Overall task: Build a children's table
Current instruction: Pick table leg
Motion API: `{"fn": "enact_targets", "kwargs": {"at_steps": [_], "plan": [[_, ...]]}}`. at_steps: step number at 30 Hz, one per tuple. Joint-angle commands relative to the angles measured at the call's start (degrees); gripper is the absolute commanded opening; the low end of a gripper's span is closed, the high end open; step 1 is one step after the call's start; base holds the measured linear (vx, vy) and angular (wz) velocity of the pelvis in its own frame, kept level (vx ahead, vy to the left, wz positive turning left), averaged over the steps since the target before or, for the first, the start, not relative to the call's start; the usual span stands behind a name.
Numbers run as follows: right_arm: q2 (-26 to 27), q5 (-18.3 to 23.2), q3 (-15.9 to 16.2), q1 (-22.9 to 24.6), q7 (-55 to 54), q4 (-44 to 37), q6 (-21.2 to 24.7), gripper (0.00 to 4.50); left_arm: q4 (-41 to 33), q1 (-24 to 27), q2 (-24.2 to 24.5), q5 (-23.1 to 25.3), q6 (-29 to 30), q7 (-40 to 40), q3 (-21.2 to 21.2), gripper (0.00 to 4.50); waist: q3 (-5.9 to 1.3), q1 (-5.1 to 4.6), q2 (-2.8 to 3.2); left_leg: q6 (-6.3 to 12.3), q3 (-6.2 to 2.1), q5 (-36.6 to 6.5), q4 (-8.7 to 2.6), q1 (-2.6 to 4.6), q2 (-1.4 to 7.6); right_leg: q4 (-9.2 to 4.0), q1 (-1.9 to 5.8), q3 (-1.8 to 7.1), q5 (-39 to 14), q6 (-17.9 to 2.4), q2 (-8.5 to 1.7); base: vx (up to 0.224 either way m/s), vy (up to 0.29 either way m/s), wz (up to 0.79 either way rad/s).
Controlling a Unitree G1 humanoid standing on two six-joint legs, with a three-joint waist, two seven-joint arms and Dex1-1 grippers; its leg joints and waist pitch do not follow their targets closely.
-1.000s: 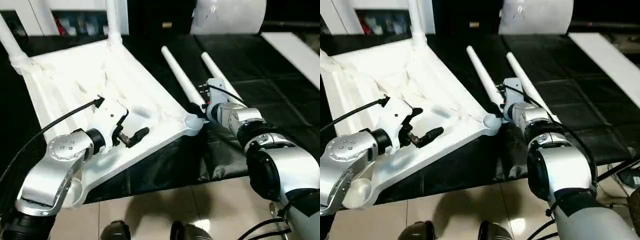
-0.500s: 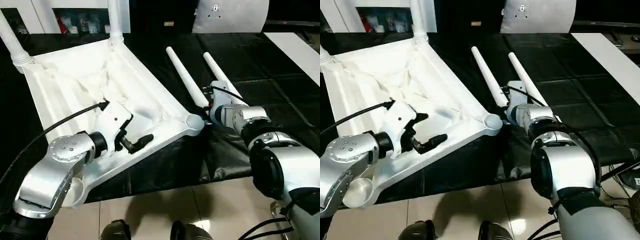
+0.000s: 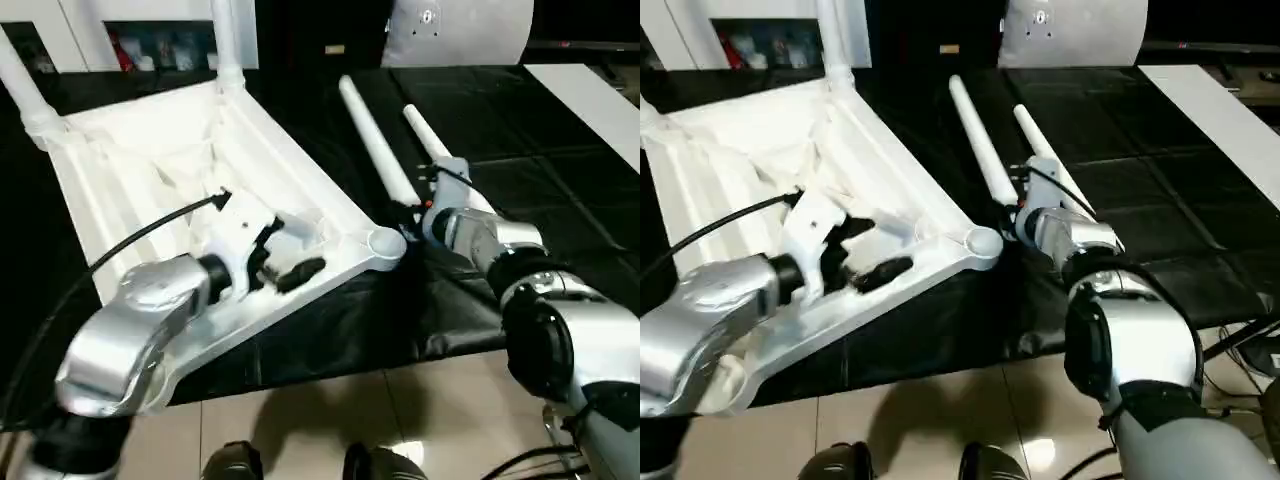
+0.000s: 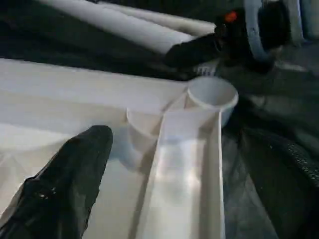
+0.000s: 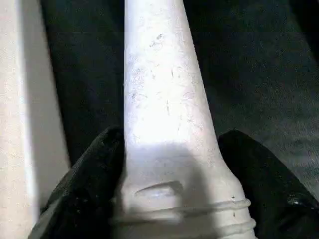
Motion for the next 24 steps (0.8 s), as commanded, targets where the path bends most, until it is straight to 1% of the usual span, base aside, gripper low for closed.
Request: {"fn": "enact_targets", "kwargs": {"at_steps": [1,2,3,4,5,6,7,8,9,10,11,12,13,14,15,16,17,18,19,20,21,22,23,24], "plan": [[-0.08,2.28,-2.15,0.58,1.68,-2.54,-1.74,2.74,1.91,-0.64,-1.75,-0.26,-1.11,1.34,0.76,4.50,-6.58,0.28,1.48,-0.47,-1.27,-12.43,-3.64,1.51,2.94,-2.95,4.44,3.27,-10.50,-16.00,-3.76,0.000,0.000,0.00],[0.16,3.54,-3.14,1.28,2.90,-3.68,-2.74,2.74,3.46,-1.30,-3.42,0.09,-1.79,2.88,0.95,4.50,-6.51,0.25,1.34,-0.33,-1.18,-12.88,-3.65,1.54,2.90,-3.25,4.36,3.27,-11.21,-15.75,-3.72,0.000,0.000,0.00],[0.27,4.13,-3.59,1.61,3.51,-4.22,-3.23,2.74,4.18,-1.62,-4.18,0.28,-2.11,3.62,1.03,4.50,-6.76,0.34,1.28,-0.15,-1.11,-13.24,-3.55,1.52,2.88,-3.41,4.44,3.29,-11.89,-15.14,-3.70,0.000,0.000,0.00],[0.39,4.59,-3.93,1.86,4.06,-4.63,-3.63,2.74,5.20,-2.09,-4.77,0.57,-2.77,4.24,1.09,4.50,-7.28,0.50,1.13,0.02,-1.27,-12.60,-3.44,1.56,2.94,-3.21,4.59,3.16,-12.31,-14.98,-3.76,0.000,0.000,0.00],[0.67,6.52,-5.12,2.39,6.53,-5.76,-3.95,2.74,6.98,-3.14,-6.42,0.69,-4.08,5.97,1.70,4.50,-7.31,0.53,1.19,0.18,-1.27,-12.36,-3.41,1.50,2.92,-3.23,4.59,3.13,-12.53,-14.96,-3.82,0.000,0.000,0.00],[0.94,8.30,-6.05,3.05,9.24,-7.47,-3.73,2.74,8.07,-4.19,-7.99,0.60,-5.48,7.28,2.38,4.50,-7.50,0.61,1.03,0.88,-1.19,-12.08,-3.26,1.43,2.88,-3.46,4.65,3.09,-12.97,-14.48,-3.73,0.000,0.000,0.00],[1.22,9.68,-6.72,3.63,11.81,-8.95,-3.67,2.74,9.23,-5.25,-9.56,0.21,-6.74,8.36,3.29,4.50,-7.51,0.61,0.75,0.99,-1.17,-11.90,-3.24,1.34,2.93,-3.53,4.66,3.07,-13.27,-14.22,-3.75,0.000,0.000,0.00],[1.40,10.44,-7.10,3.93,13.36,-9.79,-3.66,2.74,10.09,-6.02,-10.51,-0.08,-7.58,8.96,3.90,4.50,-7.59,0.75,0.82,1.26,-1.15,-11.80,-3.19,1.36,2.85,-3.59,4.71,3.05,-13.48,-13.93,-3.76,0.000,0.000,0.00],[1.90,12.98,-7.67,5.36,17.95,-13.15,-2.07,2.74,12.26,-8.42,-14.23,-2.85,-8.14,11.24,7.19,4.50,-7.63,0.73,0.61,1.98,-1.00,-11.47,-3.12,1.23,2.83,-3.74,4.69,3.01,-13.57,-13.88,-3.64,0.000,0.000,0.00],[2.21,14.35,-7.55,6.57,20.74,-15.73,-0.87,2.74,13.35,-9.90,-16.41,-5.04,-8.14,12.44,9.39,4.50,-7.63,0.73,0.61,1.98,-1.00,-11.47,-3.12,1.23,2.83,-3.74,4.69,3.01,-13.57,-13.88,-3.64,0.000,0.000,0.00],[2.35,15.00,-7.46,7.18,21.93,-17.00,-0.21,2.74,13.87,-10.62,-17.47,-6.17,-8.05,13.13,10.53,4.50,-7.76,1.12,0.74,2.13,-1.12,-11.37,-3.01,1.28,2.89,-3.81,4.78,2.97,-13.56,-13.68,-3.78,0.000,0.000,0.00],[2.96,17.18,-6.90,9.54,25.69,-21.83,2.43,2.74,16.17,-13.41,-21.15,-10.39,-8.08,15.73,14.93,4.50,-7.75,1.30,0.56,2.78,-1.08,-10.82,-2.90,1.08,2.78,-3.81,4.82,2.88,-13.24,-13.72,-3.60,0.000,0.000,0.00],[3.41,18.19,-5.91,11.32,27.81,-25.33,3.85,2.74,17.71,-15.19,-23.19,-13.35,-8.37,17.01,17.65,4.50,-7.91,1.51,0.67,2.76,-1.27,-10.88,-2.93,1.24,3.00,-3.72,4.77,2.87,-13.15,-13.88,-3.69,0.000,0.000,0.00],[3.60,18.52,-5.49,11.97,28.61,-26.59,4.33,2.74,18.49,-15.97,-23.94,-14.53,-8.58,17.47,18.74,4.50,-7.88,1.60,0.49,3.15,-1.16,-10.61,-2.90,1.21,2.88,-3.96,4.74,2.86,-13.02,-13.65,-3.62,0.000,0.000,0.00],[3.89,18.94,-4.67,12.97,29.67,-28.60,4.94,2.74,19.31,-16.83,-24.63,-15.92,-8.45,17.77,19.77,4.50,-8.09,1.80,0.16,3.47,-1.40,-9.76,-2.89,0.96,2.86,-3.70,4.88,2.71,-12.96,-13.51,-3.75,0.000,0.000,0.00],[4.47,19.74,-2.62,15.26,31.65,-32.84,6.30,2.74,20.99,-18.26,-25.38,-17.37,-8.62,17.71,20.40,4.50,-8.05,1.98,0.08,3.61,-1.36,-10.22,-2.90,1.17,2.81,-4.05,4.59,2.60,-15.35,-12.58,-3.80,0.000,0.000,0.00],[4.58,19.88,-2.20,15.72,31.99,-33.66,6.59,2.74,21.18,-18.46,-25.56,-17.74,-8.56,17.64,20.53,4.50,-8.06,1.97,0.00,3.59,-1.30,-10.37,-2.83,1.22,2.73,-4.19,4.51,2.60,-16.52,-12.10,-3.75,0.000,0.000,0.00],[5.50,20.87,0.81,19.26,34.23,-39.76,8.99,2.74,22.68,-19.99,-27.26,-20.74,-7.88,17.26,21.96,4.50,-7.95,2.35,0.13,3.57,-1.22,-10.39,-2.81,1.33,2.62,-4.67,4.38,2.60,-18.45,-10.73,-3.71,0.000,0.000,0.00],[5.50,20.87,0.81,19.26,34.23,-39.76,8.99,2.74,22.68,-19.99,-27.26,-20.74,-7.88,17.26,21.96,4.50,-8.12,2.54,0.24,3.32,-1.38,-10.23,-2.94,1.30,2.83,-4.66,4.41,2.57,-18.62,-10.02,-3.71,0.000,0.000,0.00],[6.07,21.02,2.52,21.09,35.23,-42.54,9.73,2.74,23.24,-20.64,-28.18,-22.20,-7.57,16.94,22.72,4.50,-8.24,2.57,0.39,3.03,-1.53,-10.11,-2.97,1.28,2.97,-4.47,4.46,2.52,-18.37,-10.00,-3.79,0.000,0.000,0.00],[6.46,20.91,3.58,22.14,35.82,-43.90,9.94,2.74,23.61,-21.02,-28.83,-23.27,-7.29,16.71,23.33,4.50,-8.28,2.59,0.34,2.73,-1.55,-10.16,-3.05,1.34,2.99,-4.58,4.32,2.47,-18.04,-9.68,-3.64,0.000,0.000,0.00],[7.20,20.03,6.04,24.20,36.71,-46.28,10.01,2.74,23.94,-21.57,-30.48,-27.06,-5.62,16.65,25.17,4.50,-8.33,2.59,0.36,2.32,-1.57,-10.47,-3.06,1.27,3.05,-4.51,4.34,2.45,-17.78,-10.25,-3.79,0.000,0.000,0.00],[7.30,19.93,6.29,24.42,36.80,-46.56,10.07,2.74,24.06,-21.64,-30.67,-27.47,-5.42,16.73,25.42,4.50,-8.34,2.74,0.32,2.07,-1.51,-10.62,-3.02,1.35,3.04,-4.57,4.29,2.48,-17.62,-10.48,-3.82,0.000,0.000,0.00],[7.96,19.25,7.71,25.69,36.95,-48.34,10.46,2.74,25.06,-21.96,-31.60,-29.39,-4.40,17.41,26.71,4.50,-8.27,2.79,0.26,1.72,-1.57,-11.50,-3.11,1.28,2.96,-4.59,4.26,2.46,-18.24,-10.26,-3.77,0.000,0.000,0.00]]}}
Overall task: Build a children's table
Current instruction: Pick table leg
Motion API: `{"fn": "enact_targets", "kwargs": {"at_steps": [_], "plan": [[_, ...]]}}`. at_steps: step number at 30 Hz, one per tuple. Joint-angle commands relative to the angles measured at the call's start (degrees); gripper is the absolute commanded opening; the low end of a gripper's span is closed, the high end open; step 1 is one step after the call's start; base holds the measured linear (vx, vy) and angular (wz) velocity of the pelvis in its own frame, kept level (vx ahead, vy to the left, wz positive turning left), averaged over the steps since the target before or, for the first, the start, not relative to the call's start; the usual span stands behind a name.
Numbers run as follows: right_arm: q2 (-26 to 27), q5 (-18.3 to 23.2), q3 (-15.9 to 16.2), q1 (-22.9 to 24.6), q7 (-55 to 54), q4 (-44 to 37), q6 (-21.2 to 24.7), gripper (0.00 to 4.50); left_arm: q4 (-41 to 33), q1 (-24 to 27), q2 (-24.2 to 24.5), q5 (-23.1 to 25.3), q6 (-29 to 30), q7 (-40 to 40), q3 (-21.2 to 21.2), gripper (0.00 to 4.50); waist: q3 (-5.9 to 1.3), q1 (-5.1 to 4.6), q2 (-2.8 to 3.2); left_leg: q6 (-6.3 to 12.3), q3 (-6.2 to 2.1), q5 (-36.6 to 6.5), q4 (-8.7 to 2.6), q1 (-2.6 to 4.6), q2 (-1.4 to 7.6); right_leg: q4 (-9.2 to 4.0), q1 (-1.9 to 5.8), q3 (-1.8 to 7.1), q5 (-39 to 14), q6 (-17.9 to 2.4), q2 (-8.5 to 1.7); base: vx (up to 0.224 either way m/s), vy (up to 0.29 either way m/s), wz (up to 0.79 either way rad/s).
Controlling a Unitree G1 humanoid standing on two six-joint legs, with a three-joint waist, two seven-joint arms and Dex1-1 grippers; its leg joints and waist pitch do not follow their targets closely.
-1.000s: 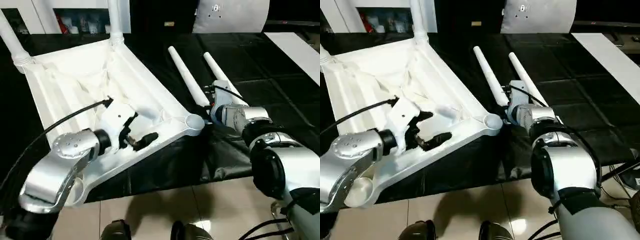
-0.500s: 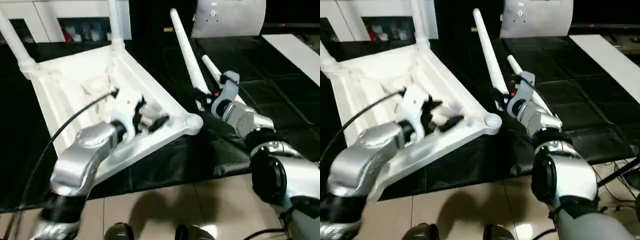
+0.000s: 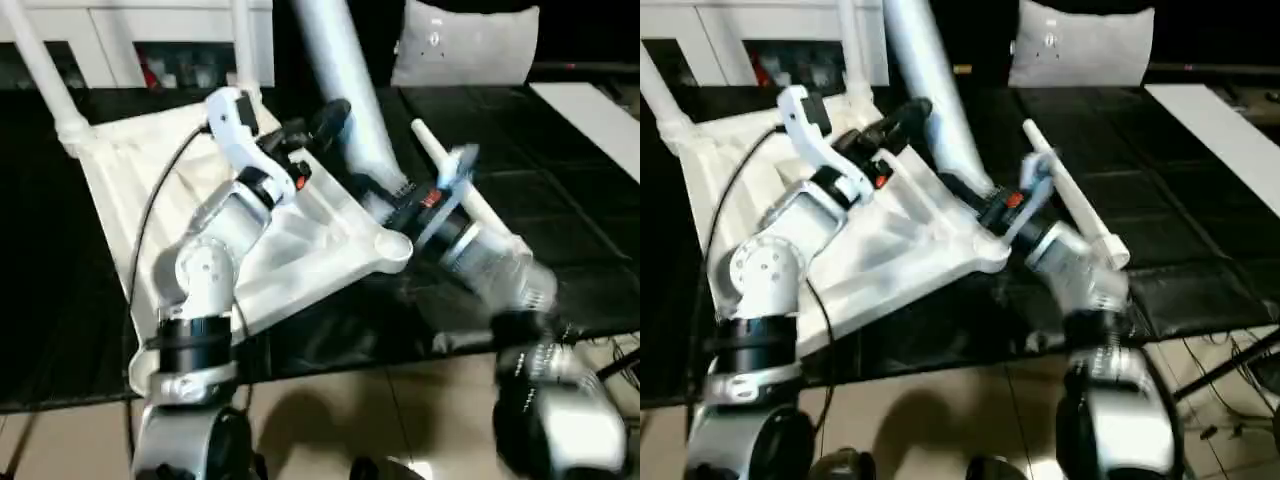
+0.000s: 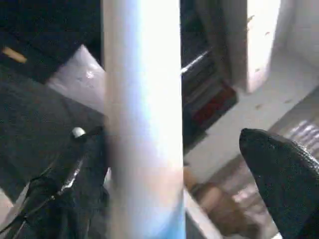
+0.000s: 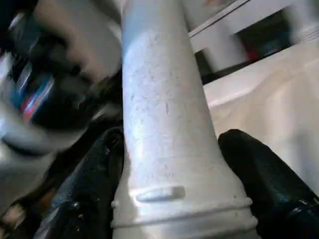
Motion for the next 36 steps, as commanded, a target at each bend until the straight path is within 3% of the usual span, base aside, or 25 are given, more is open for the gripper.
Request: {"fn": "enact_targets", "kwargs": {"at_steps": [1,4,5,6,8,9,10,18,26,36], "plan": [[0.07,-0.83,1.52,0.63,0.74,-3.37,0.59,2.74,1.44,-1.38,-2.18,-1.86,1.23,0.63,0.98,4.50,-6.61,0.34,0.05,1.41,-1.52,-12.09,-3.98,1.41,2.73,-4.75,3.93,2.69,-19.24,-9.69,-3.79,0.000,0.000,0.00],[0.24,-1.35,2.65,1.33,-0.64,-4.47,1.26,2.74,2.60,-1.23,-1.78,-1.22,0.23,0.90,0.54,4.50,-6.52,0.41,0.12,0.42,-1.65,-13.29,-4.17,1.61,2.79,-5.15,3.85,2.68,-21.96,-7.77,-3.79,0.000,0.000,0.00],[0.16,-1.68,3.03,1.56,-1.36,-4.77,1.44,2.74,2.77,-1.32,-1.86,-1.40,-0.36,0.97,0.72,4.23,-6.50,0.53,0.15,0.30,-1.66,-13.32,-4.19,1.66,2.80,-5.23,3.80,2.69,-22.22,-7.44,-3.81,0.000,0.000,0.00],[0.15,-2.30,3.30,1.62,-2.25,-4.42,1.05,2.74,2.01,-1.34,-2.17,-2.80,-0.49,0.71,1.30,4.16,-6.51,0.63,-0.19,-0.14,-1.66,-13.40,-4.28,1.73,2.90,-5.23,3.74,2.74,-22.18,-6.95,-3.85,0.000,0.000,0.00],[0.19,-2.84,3.37,1.53,-3.40,-3.72,0.60,2.74,0.63,-1.14,-2.39,-4.12,-0.88,0.44,1.81,4.10,-6.57,0.77,-0.20,-0.37,-1.71,-12.92,-4.24,1.57,2.85,-5.00,3.89,2.75,-21.74,-7.15,-4.03,0.000,0.000,0.00],[0.11,-2.86,3.49,1.62,-3.97,-3.73,0.52,2.74,0.00,-0.91,-2.24,-4.82,-0.67,0.58,1.78,3.97,-6.57,0.68,-0.69,-0.28,-1.58,-13.08,-4.23,1.59,2.82,-5.19,3.79,2.76,-22.01,-6.76,-3.96,0.000,0.000,0.00],[0.05,-2.90,3.55,1.65,-4.33,-3.70,0.46,2.74,-0.39,-0.74,-2.13,-5.22,-0.50,0.64,1.74,3.83,-6.54,0.79,-0.43,-0.42,-1.67,-13.15,-4.25,1.65,2.87,-5.01,3.79,2.77,-22.10,-6.88,-4.11,0.000,0.000,0.00],[-0.31,-3.28,4.53,1.48,-4.85,-3.86,0.48,2.74,-0.98,0.66,-0.71,-4.38,-1.09,0.20,0.28,3.33,-6.67,0.71,-0.69,-0.33,-1.62,-12.35,-4.26,1.45,2.80,-4.94,3.90,2.83,-20.86,-6.20,-3.95,0.000,0.000,0.00],[-1.00,-3.21,5.20,1.58,-4.82,-4.05,0.27,2.74,1.14,0.55,0.87,-1.50,-2.82,1.25,-0.77,2.63,-6.66,0.66,-0.47,-0.91,-1.77,-13.29,-4.41,1.58,2.87,-5.06,3.86,2.78,-21.63,-5.29,-3.84,0.000,0.000,0.00],[-1.49,-3.21,5.89,1.62,-5.12,-4.42,0.04,2.74,1.78,0.33,0.97,-1.86,-2.41,2.26,-0.58,1.96,-6.78,0.71,-0.52,-0.64,-1.67,-12.45,-4.23,1.54,2.83,-4.78,3.94,2.77,-19.84,-6.55,-3.86,0.000,0.000,0.00]]}}
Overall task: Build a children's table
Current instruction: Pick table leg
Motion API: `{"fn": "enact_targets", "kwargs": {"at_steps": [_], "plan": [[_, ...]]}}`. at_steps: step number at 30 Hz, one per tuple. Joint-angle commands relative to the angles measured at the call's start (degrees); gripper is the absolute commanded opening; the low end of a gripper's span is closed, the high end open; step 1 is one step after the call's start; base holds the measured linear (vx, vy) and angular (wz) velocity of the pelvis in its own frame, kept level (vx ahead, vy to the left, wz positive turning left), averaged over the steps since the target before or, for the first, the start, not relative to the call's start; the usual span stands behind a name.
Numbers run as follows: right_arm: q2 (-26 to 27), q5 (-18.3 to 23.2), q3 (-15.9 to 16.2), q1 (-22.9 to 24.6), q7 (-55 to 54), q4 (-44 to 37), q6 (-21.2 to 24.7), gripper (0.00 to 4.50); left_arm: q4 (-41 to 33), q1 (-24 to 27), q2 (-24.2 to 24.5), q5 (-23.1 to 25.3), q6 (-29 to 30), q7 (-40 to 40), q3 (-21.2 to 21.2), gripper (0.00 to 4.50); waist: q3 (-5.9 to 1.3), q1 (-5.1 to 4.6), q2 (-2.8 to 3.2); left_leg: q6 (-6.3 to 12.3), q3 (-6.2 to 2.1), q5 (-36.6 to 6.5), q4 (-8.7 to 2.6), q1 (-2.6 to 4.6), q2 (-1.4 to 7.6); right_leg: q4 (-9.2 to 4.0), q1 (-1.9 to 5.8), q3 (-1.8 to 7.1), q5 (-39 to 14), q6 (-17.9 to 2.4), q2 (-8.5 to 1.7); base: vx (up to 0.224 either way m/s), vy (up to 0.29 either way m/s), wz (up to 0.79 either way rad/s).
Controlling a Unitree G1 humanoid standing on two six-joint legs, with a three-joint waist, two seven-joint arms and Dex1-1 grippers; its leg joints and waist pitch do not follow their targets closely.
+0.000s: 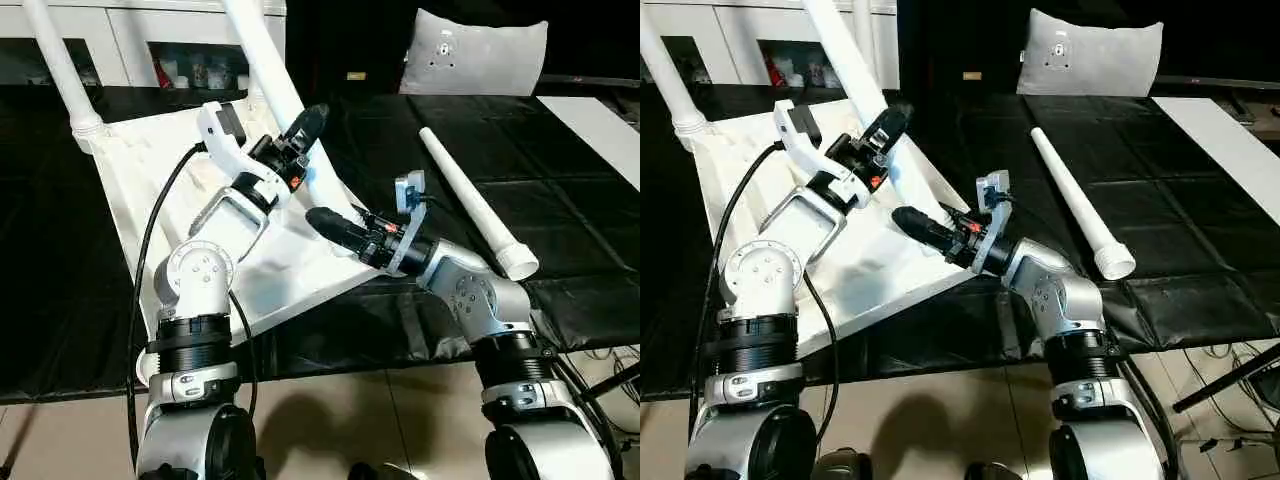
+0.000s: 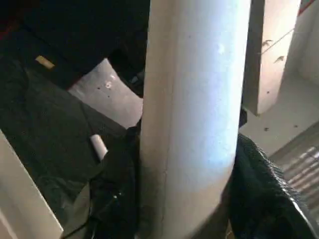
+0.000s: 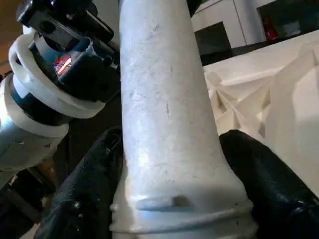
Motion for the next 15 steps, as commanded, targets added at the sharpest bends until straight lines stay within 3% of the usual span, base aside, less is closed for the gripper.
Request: {"fn": "enact_targets", "kwargs": {"at_steps": [1,2,3,7,9,12,13,14,15], "plan": [[-0.71,-1.69,0.79,0.24,-1.48,-0.44,-0.35,2.74,-0.40,-0.71,-0.65,-0.72,0.17,0.19,-1.26,1.94,-6.32,0.05,0.25,-0.58,-1.59,-12.45,-4.21,1.52,2.80,-4.70,3.88,2.84,-19.73,-6.82,-3.88,0.000,0.000,0.00],[-0.78,-1.89,0.67,-0.08,-2.20,-0.03,-0.25,2.74,-0.60,-0.78,-0.28,-0.26,-0.18,-0.06,-1.58,1.93,-6.28,0.04,0.24,-0.65,-1.61,-12.52,-4.24,1.51,2.83,-4.72,3.87,2.83,-19.83,-6.85,-3.89,0.000,0.000,0.00],[-0.91,-1.56,0.00,-0.65,-3.24,0.48,0.43,3.30,-1.27,-0.77,0.67,0.93,-0.83,-1.02,-2.72,1.93,-6.29,0.04,0.18,-0.63,-1.60,-12.40,-4.24,1.53,2.80,-4.67,3.85,2.84,-19.82,-6.79,-3.86,0.000,0.000,0.00],[-1.57,-0.45,-0.52,-0.66,-2.71,-0.33,1.82,3.60,-1.91,-0.75,1.70,2.67,-1.66,-1.41,-3.93,1.88,-6.27,0.04,0.17,-0.84,-1.54,-12.33,-4.24,1.64,2.84,-4.69,3.77,2.92,-20.29,-6.37,-3.87,0.000,0.000,0.00],[-3.86,-1.05,1.49,1.02,0.38,-3.21,2.37,3.71,-2.16,-0.92,2.63,3.94,-1.92,-1.29,-4.60,1.88,-6.23,0.19,-0.02,-0.79,-1.57,-12.42,-4.26,1.61,2.82,-4.74,3.88,2.86,-20.61,-5.99,-3.84,0.000,0.000,0.00],[-7.47,-0.38,1.11,2.91,3.59,-5.84,1.96,4.03,-2.63,-0.97,3.79,4.89,-1.92,-1.85,-5.58,1.88,-6.32,0.36,-0.06,-0.71,-1.57,-11.70,-4.23,1.46,2.78,-4.66,4.00,2.90,-19.96,-5.10,-3.84,0.000,0.000,0.00],[-7.60,-0.39,1.10,2.96,3.66,-5.88,1.94,4.17,-2.64,-0.96,3.80,4.89,-1.93,-1.85,-5.59,1.88,-6.34,0.53,-0.17,-0.51,-1.48,-11.60,-4.08,1.51,2.71,-4.71,4.02,2.92,-20.14,-4.82,-3.85,0.000,0.000,0.00],[-8.90,-0.57,0.98,3.52,4.22,-6.32,1.80,4.17,-2.75,-0.88,3.88,4.90,-1.97,-1.89,-5.69,1.88,-6.31,0.43,-0.66,-0.31,-1.45,-11.27,-4.07,1.32,2.67,-4.68,4.08,2.93,-20.23,-4.77,-3.84,0.000,0.000,0.00],[-9.45,-0.63,0.97,3.74,4.35,-6.51,1.79,4.26,-2.77,-0.83,3.91,4.91,-2.05,-1.91,-5.76,1.88,-6.34,0.59,-0.48,-0.15,-1.48,-10.68,-3.99,1.29,2.63,-4.68,4.13,2.87,-20.60,-4.79,-3.90,0.000,0.000,0.00]]}}
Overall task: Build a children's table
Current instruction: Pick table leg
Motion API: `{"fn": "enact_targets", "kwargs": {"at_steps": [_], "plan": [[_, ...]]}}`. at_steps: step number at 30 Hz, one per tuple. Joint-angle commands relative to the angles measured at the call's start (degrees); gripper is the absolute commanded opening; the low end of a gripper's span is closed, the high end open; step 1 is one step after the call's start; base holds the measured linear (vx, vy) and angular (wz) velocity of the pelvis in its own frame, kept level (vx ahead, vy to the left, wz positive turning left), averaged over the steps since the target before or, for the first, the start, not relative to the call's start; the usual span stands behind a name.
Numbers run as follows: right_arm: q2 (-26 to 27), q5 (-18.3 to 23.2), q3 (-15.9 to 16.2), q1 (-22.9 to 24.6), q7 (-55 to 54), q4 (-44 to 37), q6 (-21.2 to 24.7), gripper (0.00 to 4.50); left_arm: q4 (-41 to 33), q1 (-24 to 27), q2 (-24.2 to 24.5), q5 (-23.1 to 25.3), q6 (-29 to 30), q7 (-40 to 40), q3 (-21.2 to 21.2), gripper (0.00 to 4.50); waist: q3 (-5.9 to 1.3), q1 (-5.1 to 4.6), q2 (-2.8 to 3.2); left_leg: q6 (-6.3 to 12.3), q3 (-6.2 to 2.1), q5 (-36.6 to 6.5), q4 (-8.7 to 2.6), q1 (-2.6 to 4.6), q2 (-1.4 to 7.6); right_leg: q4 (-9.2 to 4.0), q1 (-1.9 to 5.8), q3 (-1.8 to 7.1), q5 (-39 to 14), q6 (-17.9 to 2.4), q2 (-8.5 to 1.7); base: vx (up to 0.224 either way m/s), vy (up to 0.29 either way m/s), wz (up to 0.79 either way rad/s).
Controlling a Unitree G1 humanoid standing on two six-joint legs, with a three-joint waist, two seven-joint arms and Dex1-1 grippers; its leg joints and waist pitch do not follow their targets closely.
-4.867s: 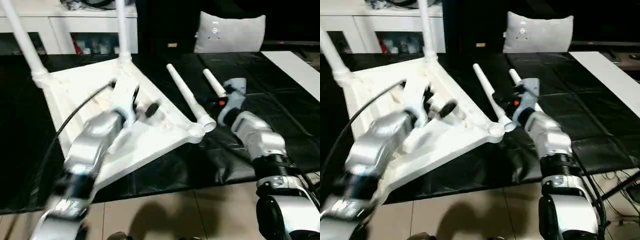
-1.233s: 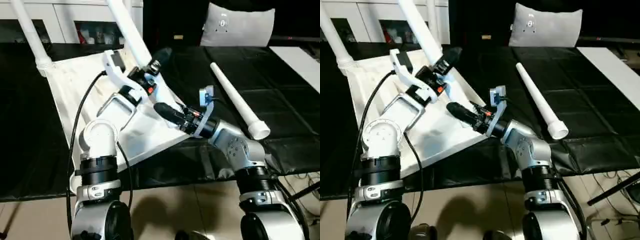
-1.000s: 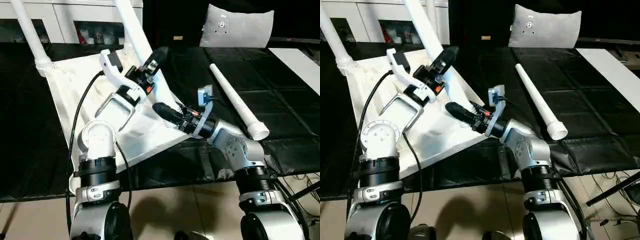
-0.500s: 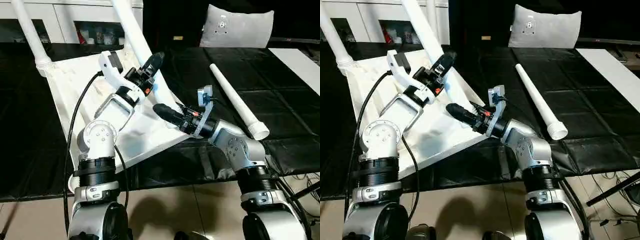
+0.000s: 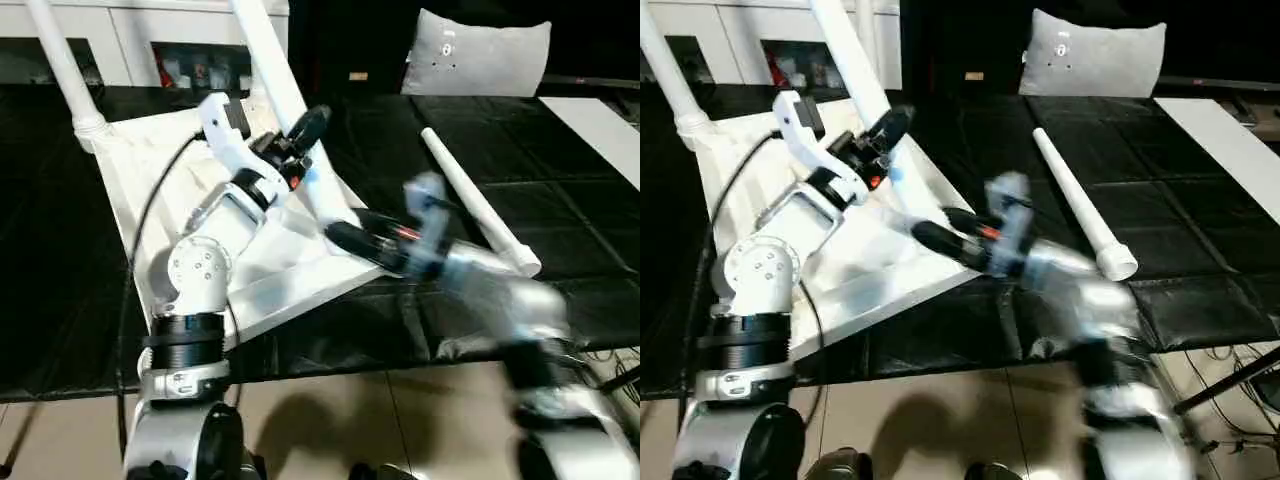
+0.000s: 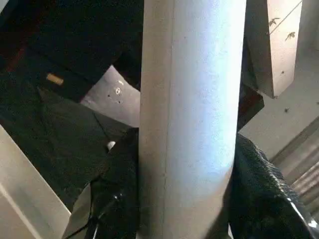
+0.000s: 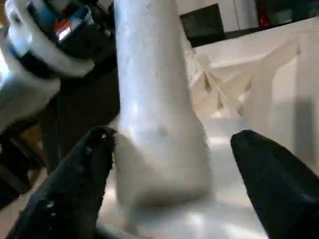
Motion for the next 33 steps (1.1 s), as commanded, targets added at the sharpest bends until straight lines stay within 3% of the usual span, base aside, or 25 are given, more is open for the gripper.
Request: {"fn": "enact_targets", "kwargs": {"at_steps": [1,6,11,16,24,28,32,33], "plan": [[-1.61,-0.22,-0.98,0.67,0.92,-1.80,0.13,4.45,-1.63,-0.58,0.09,0.55,-0.44,-0.92,-1.71,1.88,-6.23,0.23,-0.42,0.02,-1.43,-10.76,-3.94,1.33,2.61,-4.85,3.93,2.83,-21.26,-4.78,-3.83,0.000,0.000,0.00],[-6.60,-6.31,-2.93,-0.15,-6.74,3.12,-5.24,4.50,-2.08,0.06,0.88,1.47,-0.58,-1.66,-3.14,1.88,-6.22,0.08,-0.63,-0.40,-1.38,-10.85,-3.70,1.34,2.44,-5.19,3.64,2.59,-24.86,-3.96,-3.88,0.000,0.000,0.00],[-8.99,-2.88,-5.38,-0.83,-3.59,2.57,-3.56,4.50,-2.52,0.29,1.75,2.31,-0.31,-2.51,-4.41,1.88,-6.22,-0.08,-0.69,0.62,-1.35,-11.60,-3.53,1.23,2.22,-5.55,3.79,2.36,-26.70,-2.85,-3.64,0.000,0.000,0.00],[-9.54,-1.51,-3.34,-0.68,0.01,-0.68,-2.34,4.50,-2.98,0.45,3.02,3.46,-0.15,-4.27,-6.83,1.88,-6.30,-0.14,-0.94,1.59,-1.37,-11.19,-3.47,1.19,2.36,-5.26,3.73,2.33,-24.87,-3.85,-3.49,0.000,0.000,0.00],[-5.16,-1.75,1.10,-2.88,-1.06,-4.27,-1.19,4.50,-2.98,0.81,4.48,8.64,-1.40,-4.40,-11.46,1.88,-6.28,-0.39,-0.77,0.48,-1.51,-12.03,-3.69,1.53,2.74,-5.11,3.40,2.43,-24.61,-4.58,-3.65,0.000,0.000,0.00],[-1.17,-4.83,4.44,-4.64,-5.48,-4.72,-1.36,4.50,-2.39,0.74,4.23,12.24,-3.57,-1.37,-13.20,1.88,-6.19,-0.56,-0.59,-0.66,-1.69,-12.89,-3.98,1.48,2.83,-5.13,3.27,2.44,-24.78,-4.35,-3.63,0.000,0.000,0.00],[2.52,-6.80,4.69,-7.36,-12.34,-1.57,0.68,4.14,-2.14,0.66,3.99,15.18,-5.41,0.07,-14.52,1.86,-6.25,-0.75,-0.65,-1.72,-1.73,-13.50,-4.07,1.60,2.82,-5.17,3.26,2.54,-25.25,-3.94,-3.80,0.000,0.000,0.00],[3.53,-7.31,4.79,-8.12,-14.37,-0.52,1.30,3.96,-2.05,0.62,3.98,16.28,-5.88,0.53,-14.94,1.86,-6.27,-0.61,-0.49,-1.97,-1.60,-14.00,-4.05,1.99,2.86,-5.26,2.94,2.63,-24.85,-4.17,-3.78,0.000,0.000,0.00]]}}
